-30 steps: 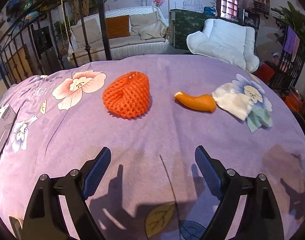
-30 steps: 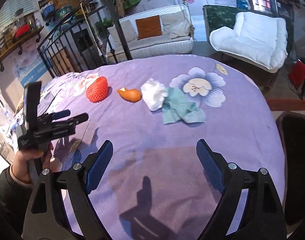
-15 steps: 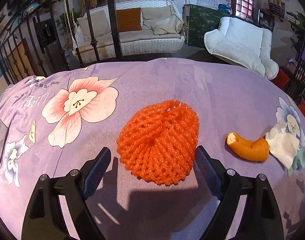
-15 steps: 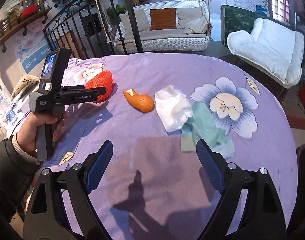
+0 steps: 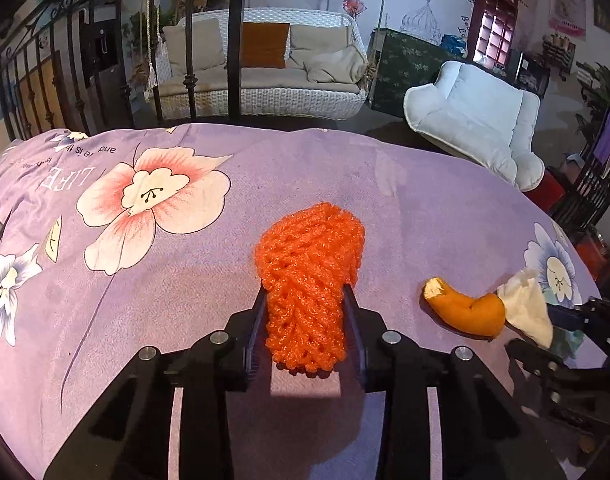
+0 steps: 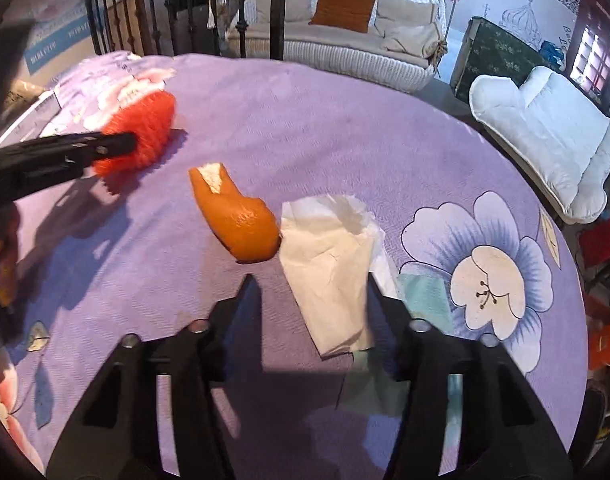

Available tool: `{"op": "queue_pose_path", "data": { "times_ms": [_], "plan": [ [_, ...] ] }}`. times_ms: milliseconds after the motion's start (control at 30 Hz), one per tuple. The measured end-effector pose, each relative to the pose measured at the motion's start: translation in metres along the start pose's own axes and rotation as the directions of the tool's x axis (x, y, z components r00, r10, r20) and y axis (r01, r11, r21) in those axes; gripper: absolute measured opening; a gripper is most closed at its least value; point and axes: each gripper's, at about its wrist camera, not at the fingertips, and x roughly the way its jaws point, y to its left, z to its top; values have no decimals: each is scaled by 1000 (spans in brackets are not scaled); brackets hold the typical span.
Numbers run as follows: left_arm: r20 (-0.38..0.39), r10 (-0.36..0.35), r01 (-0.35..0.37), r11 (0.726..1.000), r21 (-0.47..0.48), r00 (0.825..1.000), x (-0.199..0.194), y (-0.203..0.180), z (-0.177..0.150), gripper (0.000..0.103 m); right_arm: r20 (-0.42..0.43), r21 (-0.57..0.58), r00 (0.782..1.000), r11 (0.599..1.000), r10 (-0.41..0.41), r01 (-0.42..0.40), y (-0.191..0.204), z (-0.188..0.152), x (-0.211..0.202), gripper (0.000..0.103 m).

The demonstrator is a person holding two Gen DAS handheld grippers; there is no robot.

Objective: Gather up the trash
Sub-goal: 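Grasp the orange foam net with the left tool while the right tool grasps the white tissue, then carry both items to the bin and open the right tool to drop the tissue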

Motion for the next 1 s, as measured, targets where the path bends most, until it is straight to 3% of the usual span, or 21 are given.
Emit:
{"op": "queue_pose_path", "data": {
  "times_ms": [67,233,600,767,1000],
  "plan": [
    [17,-6,6,1000,-11,1000,-11,-2,-4,35,10,4,1000,1000,-1,1,-3,1,1,23],
    [52,-11,11,1000,3,999,-34,-8,-13,35,41,17,999,1000,12,-13,-4,0,-17,8],
    [93,-71,71,997,12,993,-84,-25,-47,35,154,81,985,993,78,-91,5,-38,-94,7],
    [86,-127,126,992,20,988,-103,-43,-70,35,198,136,973,980,115,-143,1,-70,-134,7],
    [69,-211,207,977,58,975,-122,-82,-97,35,232,224,968,964,93,-146,-12,-122,-172,7]
  ]
}}
